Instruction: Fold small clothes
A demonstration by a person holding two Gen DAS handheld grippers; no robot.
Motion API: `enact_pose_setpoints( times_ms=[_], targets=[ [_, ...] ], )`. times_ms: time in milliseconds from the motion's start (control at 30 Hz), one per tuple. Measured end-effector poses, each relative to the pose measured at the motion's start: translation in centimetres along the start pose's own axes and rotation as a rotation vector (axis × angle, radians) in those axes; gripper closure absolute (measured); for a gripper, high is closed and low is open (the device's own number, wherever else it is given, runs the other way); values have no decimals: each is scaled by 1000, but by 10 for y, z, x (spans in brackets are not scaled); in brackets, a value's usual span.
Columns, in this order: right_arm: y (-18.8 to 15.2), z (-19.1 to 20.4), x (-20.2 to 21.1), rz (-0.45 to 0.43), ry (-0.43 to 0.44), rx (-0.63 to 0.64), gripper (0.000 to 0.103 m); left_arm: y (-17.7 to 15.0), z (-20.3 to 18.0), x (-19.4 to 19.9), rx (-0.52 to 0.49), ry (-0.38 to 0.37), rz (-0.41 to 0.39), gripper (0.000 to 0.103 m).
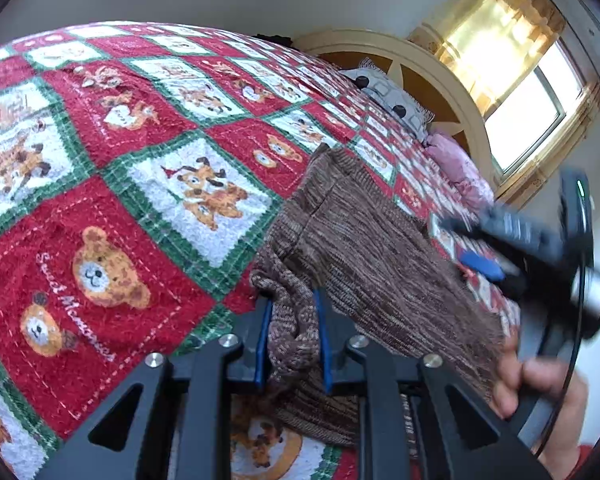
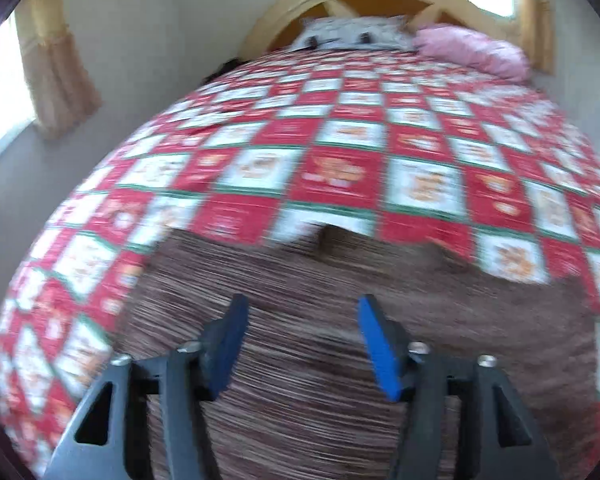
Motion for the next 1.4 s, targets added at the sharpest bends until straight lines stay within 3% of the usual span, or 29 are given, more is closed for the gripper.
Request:
enact_pose_setpoints(
  times_ms=[100, 267, 300, 367, 400, 467, 667, 800, 867, 933, 1100, 1167, 1400],
  targets=[
    [2, 47, -25, 74, 58, 38, 33, 0, 3, 2, 30, -31, -9, 80],
    [-12, 86, -78, 170, -20, 111, 33, -1, 2, 3, 29, -44, -16, 78],
    [-15, 91, -85, 169, -43, 134, 32, 0, 2, 3, 31, -52, -19, 77],
    [-18, 100, -96, 149, -89, 219, 12, 0, 2, 4, 32, -52, -20, 77],
    [-21, 103, -101, 145, -112, 261, 9, 0, 2, 3, 30, -50, -20, 77],
    [-24, 105, -103, 111, -145, 308, 8, 0, 1, 3, 28, -49, -21, 77],
    [-24, 100, -99, 97, -115, 320, 10, -2, 1, 6, 32, -56, -23, 77],
    [-26, 104, -93, 75, -114, 360, 26, -2, 1, 6, 32, -56, -23, 77],
    [-26, 103, -88, 46, -121, 372, 40, -2, 1, 6, 32, -56, -24, 77],
    [-24, 99, -85, 27, -116, 365, 49, -1, 2, 6, 30, -54, -25, 77],
    [-18, 91, -80, 18, -67, 327, 63, -1, -3, 4, 14, -54, -14, 86],
    [-16, 89, -74, 25, -32, 295, 73, 0, -4, 4, 2, -44, -9, 88],
    [0, 78, -48, 50, 91, 163, 78, 5, -32, 22, -155, -23, -43, 90]
  ],
)
Point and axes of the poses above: each gripper's, at about its wrist camera, not at the fingertips, and x roughly against the way its jaws point, z to its left, y to its top, the point moved 10 cm from there along -x, roughly the way its jaws point, and after that the axes turned 9 degrees about -x, right-handed, at the moved point
